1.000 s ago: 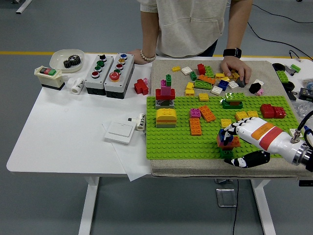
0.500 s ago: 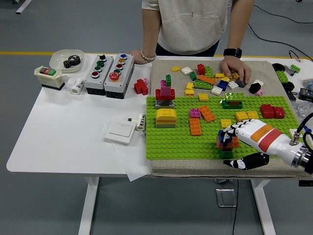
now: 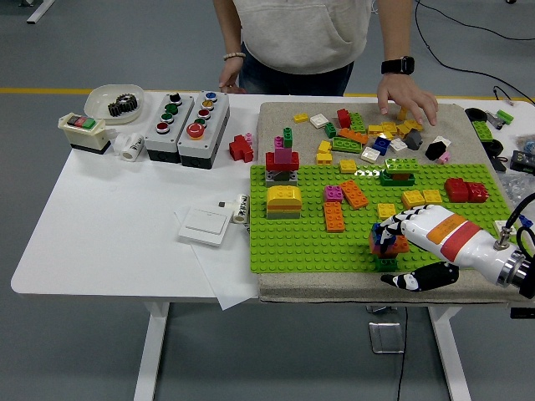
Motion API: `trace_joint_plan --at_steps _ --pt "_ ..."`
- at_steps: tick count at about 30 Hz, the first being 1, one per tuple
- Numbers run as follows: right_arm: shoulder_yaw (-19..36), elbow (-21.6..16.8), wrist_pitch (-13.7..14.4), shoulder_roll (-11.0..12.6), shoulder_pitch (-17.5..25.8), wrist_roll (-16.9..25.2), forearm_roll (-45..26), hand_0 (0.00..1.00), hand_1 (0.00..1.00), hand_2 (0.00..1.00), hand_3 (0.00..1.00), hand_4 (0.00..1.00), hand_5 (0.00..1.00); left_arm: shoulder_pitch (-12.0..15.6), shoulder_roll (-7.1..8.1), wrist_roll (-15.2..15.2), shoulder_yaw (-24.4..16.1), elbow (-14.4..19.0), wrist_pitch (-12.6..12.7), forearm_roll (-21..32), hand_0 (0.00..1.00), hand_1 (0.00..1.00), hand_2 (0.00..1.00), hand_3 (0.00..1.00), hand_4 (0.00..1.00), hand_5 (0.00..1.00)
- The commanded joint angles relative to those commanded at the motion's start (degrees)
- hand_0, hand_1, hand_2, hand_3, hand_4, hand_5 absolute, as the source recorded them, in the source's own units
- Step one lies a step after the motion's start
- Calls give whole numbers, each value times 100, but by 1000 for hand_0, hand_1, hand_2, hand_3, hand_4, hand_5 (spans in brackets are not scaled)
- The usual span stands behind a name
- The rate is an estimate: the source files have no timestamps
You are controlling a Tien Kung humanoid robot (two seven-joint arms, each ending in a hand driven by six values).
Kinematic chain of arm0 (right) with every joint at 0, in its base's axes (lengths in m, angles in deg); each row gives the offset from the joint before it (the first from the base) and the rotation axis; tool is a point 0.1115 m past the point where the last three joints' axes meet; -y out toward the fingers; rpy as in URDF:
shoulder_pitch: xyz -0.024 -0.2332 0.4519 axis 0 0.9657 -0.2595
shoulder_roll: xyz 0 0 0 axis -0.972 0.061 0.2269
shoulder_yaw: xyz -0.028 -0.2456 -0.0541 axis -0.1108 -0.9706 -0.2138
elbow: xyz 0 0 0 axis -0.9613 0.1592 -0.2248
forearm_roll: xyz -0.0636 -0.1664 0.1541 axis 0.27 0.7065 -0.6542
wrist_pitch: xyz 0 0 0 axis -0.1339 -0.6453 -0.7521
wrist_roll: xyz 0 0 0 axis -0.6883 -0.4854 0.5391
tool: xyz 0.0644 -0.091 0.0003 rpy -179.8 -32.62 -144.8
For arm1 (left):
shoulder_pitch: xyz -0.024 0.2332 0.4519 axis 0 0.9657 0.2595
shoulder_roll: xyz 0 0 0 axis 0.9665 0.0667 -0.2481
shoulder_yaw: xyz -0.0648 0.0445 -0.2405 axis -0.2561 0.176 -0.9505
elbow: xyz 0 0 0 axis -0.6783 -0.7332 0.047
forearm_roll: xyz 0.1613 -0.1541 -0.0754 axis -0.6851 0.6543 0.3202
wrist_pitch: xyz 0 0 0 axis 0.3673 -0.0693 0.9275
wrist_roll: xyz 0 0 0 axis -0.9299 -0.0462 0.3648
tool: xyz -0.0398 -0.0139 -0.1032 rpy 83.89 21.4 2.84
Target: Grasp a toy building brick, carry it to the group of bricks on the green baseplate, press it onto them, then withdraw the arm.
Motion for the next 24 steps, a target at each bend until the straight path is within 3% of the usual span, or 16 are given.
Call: trace_joint_plan --at_steps 8,18,24 --pt "176 -45 95 3 32 26 28 670 644 678 538 823 502 15 -5 -20 -31 -4 -1 -51 740 727 725 591 643 670" --pt "490 -229 503 8 65 285 -70 656 634 668 536 822 504 37 -2 -17 -42 -10 0 -63 740 728 725 590 642 670" --pt "565 -223 548 10 -13 303 -164 647 627 663 536 820 504 50 0 -21 -51 -10 0 -86 740 727 724 590 643 670"
